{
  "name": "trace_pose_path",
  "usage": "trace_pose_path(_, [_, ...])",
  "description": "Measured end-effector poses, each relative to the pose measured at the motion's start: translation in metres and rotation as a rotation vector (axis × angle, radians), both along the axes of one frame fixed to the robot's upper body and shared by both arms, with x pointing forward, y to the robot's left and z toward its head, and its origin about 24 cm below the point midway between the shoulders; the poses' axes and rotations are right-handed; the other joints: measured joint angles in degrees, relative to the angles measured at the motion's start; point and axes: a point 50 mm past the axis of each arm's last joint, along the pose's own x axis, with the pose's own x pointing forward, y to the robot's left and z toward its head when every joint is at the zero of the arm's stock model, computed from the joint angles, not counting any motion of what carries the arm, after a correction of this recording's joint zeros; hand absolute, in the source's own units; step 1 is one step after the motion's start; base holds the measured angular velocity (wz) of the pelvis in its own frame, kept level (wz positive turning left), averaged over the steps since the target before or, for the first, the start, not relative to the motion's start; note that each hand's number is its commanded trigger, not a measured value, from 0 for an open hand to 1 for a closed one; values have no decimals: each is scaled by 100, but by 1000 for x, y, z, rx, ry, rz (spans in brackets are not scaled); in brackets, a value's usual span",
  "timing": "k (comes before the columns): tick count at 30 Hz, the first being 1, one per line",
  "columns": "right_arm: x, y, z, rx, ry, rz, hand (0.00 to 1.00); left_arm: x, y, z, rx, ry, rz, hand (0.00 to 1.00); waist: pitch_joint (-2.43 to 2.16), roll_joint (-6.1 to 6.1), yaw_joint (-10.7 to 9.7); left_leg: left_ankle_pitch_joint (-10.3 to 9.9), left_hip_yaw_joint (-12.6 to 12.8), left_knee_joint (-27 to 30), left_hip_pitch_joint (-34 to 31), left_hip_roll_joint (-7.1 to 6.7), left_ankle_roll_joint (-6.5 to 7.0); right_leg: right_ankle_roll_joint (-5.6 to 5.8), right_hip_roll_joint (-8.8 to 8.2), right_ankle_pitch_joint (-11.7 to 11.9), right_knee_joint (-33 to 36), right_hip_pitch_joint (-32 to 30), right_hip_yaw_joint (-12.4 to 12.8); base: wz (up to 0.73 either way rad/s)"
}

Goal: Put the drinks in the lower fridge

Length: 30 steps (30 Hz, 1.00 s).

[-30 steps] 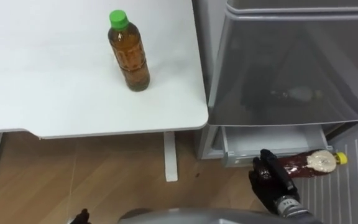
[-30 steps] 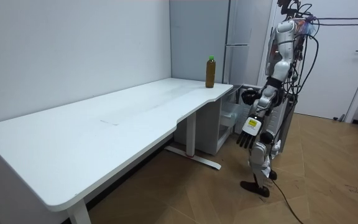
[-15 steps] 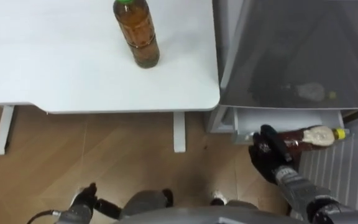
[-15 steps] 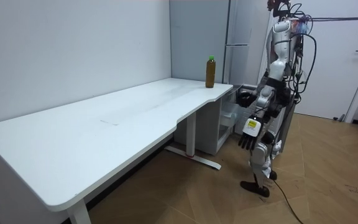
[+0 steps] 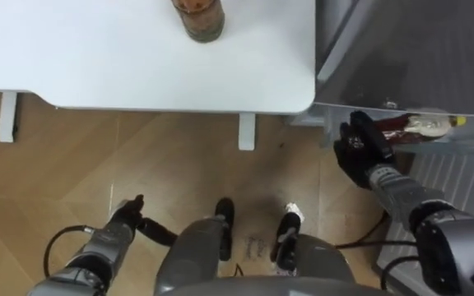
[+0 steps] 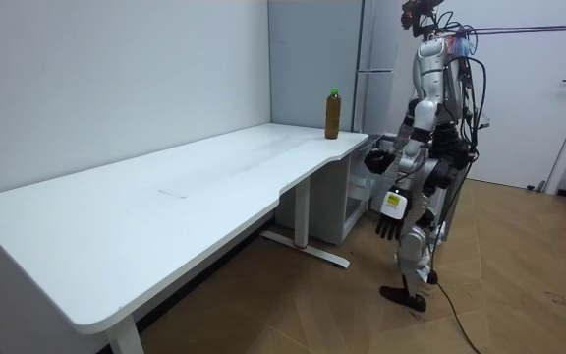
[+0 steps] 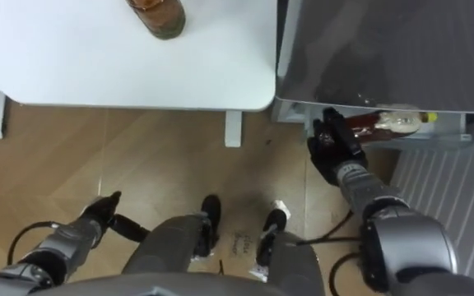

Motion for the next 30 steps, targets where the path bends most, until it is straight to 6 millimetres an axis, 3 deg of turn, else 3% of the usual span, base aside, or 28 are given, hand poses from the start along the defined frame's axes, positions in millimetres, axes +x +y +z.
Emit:
trace_pose_path(5, [14, -25, 19, -54, -16, -57, 100, 0, 4, 1, 10, -4, 4, 0, 38, -63, 53, 102, 8, 1, -305, -97, 62, 28, -122, -16, 201, -398, 25, 3])
trace_pose_path(9, [22, -28, 27, -62, -28, -67, 100, -1, 9, 1, 46, 6, -21, 0, 52, -108, 48, 125, 26, 18, -372, -109, 78, 35, -163, -20, 281, -496, 45, 0])
trace_pose_path(10, [26, -28, 30, -63, -31, -68, 58, -1, 11, 2, 55, 6, -18, 0, 52, -108, 40, 129, 29, 31, -384, -110, 81, 35, -168, -20, 297, -511, 47, 0])
trace_pose_path(11, [29, -28, 33, -66, -35, -67, 2, -2, 13, 2, 63, 7, -23, 0, 51, -111, 41, 135, 38, 34, -383, -113, 85, 36, -182, -21, 321, -525, 45, 0])
trace_pose_path(15, [36, -34, 42, -85, -55, -74, 0, -1, 14, 3, 82, -2, -31, 0, 50, -114, 27, 161, 51, 30, -374, -180, 114, 62, -248, -58, 421, -559, 59, 2])
trace_pose_path(21, [45, -40, 54, -96, -61, -98, 0, 0, 19, 4, 88, -11, -19, 0, 34, -265, 8, 194, 135, 36, -420, -214, 169, 106, -343, -88, 581, -701, 154, -2])
trace_pose_path(30, [47, -41, 56, -98, -34, -117, 0, -4, 22, 4, 103, -5, -8, 0, 36, -271, 2, 205, 139, 78, -472, -217, 187, 115, -355, -80, 614, -737, 138, 0])
